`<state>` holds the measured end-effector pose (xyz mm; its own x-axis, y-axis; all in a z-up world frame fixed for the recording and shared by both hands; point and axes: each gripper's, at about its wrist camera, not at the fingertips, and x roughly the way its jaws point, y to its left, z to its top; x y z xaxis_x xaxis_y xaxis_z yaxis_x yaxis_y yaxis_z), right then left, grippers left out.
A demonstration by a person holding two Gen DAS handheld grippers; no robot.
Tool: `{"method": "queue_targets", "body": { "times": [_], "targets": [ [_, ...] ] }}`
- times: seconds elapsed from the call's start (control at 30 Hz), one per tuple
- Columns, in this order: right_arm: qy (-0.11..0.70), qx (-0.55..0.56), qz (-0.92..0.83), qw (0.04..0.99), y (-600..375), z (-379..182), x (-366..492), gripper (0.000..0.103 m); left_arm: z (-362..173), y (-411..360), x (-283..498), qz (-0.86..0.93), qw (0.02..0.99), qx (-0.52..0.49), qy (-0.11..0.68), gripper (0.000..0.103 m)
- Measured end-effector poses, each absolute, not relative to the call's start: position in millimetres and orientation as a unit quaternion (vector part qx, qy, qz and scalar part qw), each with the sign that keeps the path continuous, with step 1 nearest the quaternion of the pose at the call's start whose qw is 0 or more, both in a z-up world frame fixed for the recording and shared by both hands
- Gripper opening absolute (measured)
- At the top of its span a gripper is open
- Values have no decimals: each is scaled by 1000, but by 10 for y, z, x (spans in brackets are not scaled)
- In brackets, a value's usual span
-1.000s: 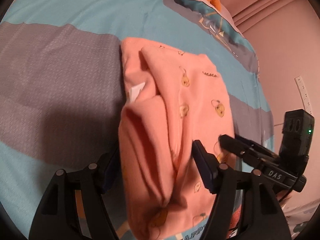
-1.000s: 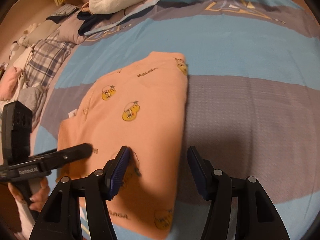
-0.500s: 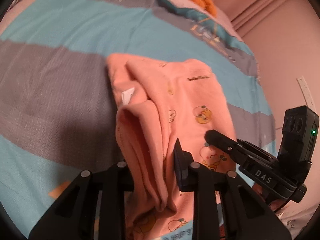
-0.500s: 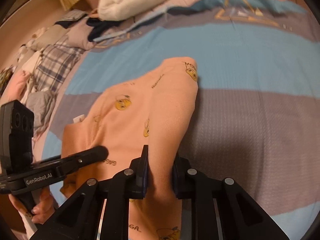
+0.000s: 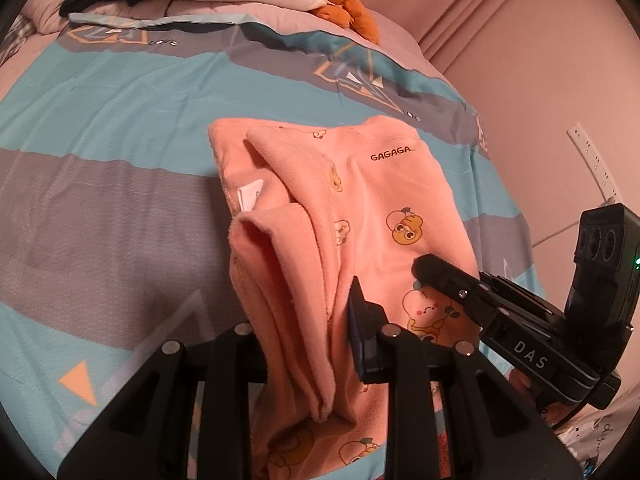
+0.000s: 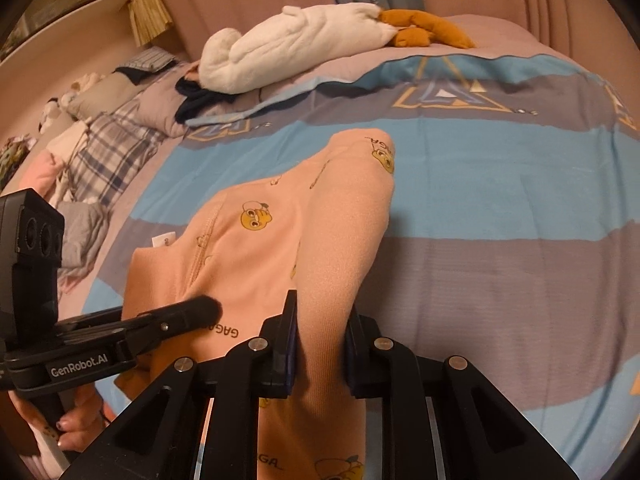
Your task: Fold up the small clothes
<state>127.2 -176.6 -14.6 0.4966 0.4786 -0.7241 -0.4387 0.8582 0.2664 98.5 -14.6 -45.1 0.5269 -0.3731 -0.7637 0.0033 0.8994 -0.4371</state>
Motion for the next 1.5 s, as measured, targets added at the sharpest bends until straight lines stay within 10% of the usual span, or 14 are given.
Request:
{"method": "queue_targets", "body": {
  "times": [0.57,0.83,1.03,1.17,1.5],
  "targets": [
    [486,41,225,844,-1987,-637,1414,20,-975,-420,1193,-87,826,-158,534,29],
    [500,45,207,840,-2035,-690,1441,22,-1013,-435,1227,-65,825,-143,543,51],
    [474,8,179,862,-2093,-523,1335,37,-793,-374,1105,-66,842,-146,515,75],
    [438,7,173,882,-2206,-302,1229,79,-533,-340,978,-67,863,-132,483,90],
    [361,11,171,917,-2328,220,909,97,-73,-218,655,-51,898,-111,423,103]
  ]
}}
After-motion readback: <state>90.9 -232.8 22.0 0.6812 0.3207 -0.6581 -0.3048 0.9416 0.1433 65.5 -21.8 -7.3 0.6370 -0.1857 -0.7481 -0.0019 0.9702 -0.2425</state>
